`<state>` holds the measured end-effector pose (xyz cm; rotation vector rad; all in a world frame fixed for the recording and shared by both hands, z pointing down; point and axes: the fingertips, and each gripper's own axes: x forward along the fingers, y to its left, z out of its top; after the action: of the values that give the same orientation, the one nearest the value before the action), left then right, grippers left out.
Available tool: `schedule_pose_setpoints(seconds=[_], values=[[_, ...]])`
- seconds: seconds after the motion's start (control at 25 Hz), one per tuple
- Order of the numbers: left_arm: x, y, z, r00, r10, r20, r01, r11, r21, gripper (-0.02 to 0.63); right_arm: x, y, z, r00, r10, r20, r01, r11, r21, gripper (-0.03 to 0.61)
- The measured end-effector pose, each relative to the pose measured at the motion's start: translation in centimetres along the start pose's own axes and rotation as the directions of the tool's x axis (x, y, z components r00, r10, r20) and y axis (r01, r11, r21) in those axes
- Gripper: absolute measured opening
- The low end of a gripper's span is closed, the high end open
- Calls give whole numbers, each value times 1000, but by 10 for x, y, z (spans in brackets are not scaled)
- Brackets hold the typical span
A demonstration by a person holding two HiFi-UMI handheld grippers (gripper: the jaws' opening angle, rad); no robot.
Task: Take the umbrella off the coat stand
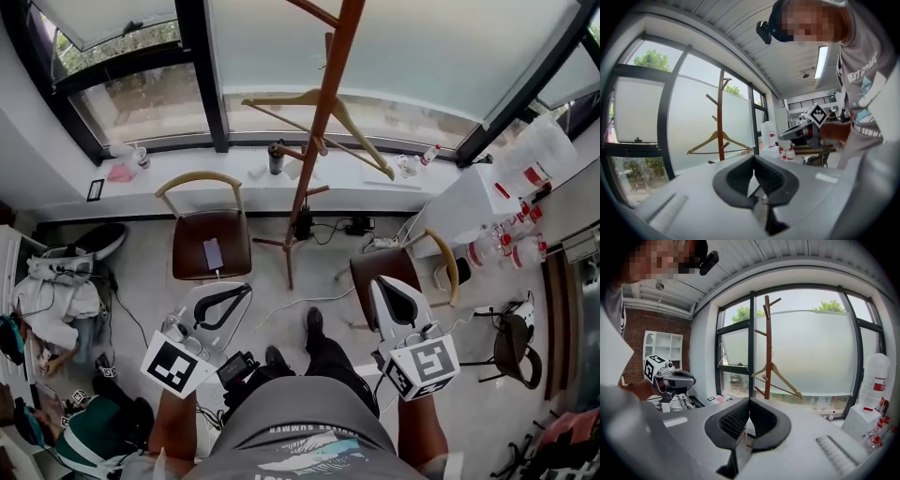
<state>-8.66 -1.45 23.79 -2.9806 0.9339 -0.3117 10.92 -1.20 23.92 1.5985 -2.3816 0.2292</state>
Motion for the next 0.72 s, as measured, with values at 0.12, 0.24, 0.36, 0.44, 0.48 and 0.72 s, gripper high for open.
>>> schedule_pose_setpoints(seconds=[0.12,0.24,0.36,0.44,0.48,0.72], values=[[-8,11,-2,999,36,-7,-36,999,-3,2,17,4,4,1000,31,-2,-31,1000,-3,3],[-15,23,-2,997,81,-20,-81,996,-20,2,38,4,5,998,69,-13,-69,998,-9,3],[-15,35,-6,992,119,-46,-121,992,-33,2,59,-3,6,995,96,-21,-96,995,-8,3],[-13,42,-10,989,136,-54,-138,990,-41,2,71,-6,4,994,107,-27,-107,994,-8,3],[-11,44,-12,988,142,-56,-145,988,-44,2,76,-8,3,993,111,-31,-112,994,-9,3],[5,51,-21,984,157,-87,-163,984,-71,2,106,-24,-13,988,135,-73,-135,991,4,11]])
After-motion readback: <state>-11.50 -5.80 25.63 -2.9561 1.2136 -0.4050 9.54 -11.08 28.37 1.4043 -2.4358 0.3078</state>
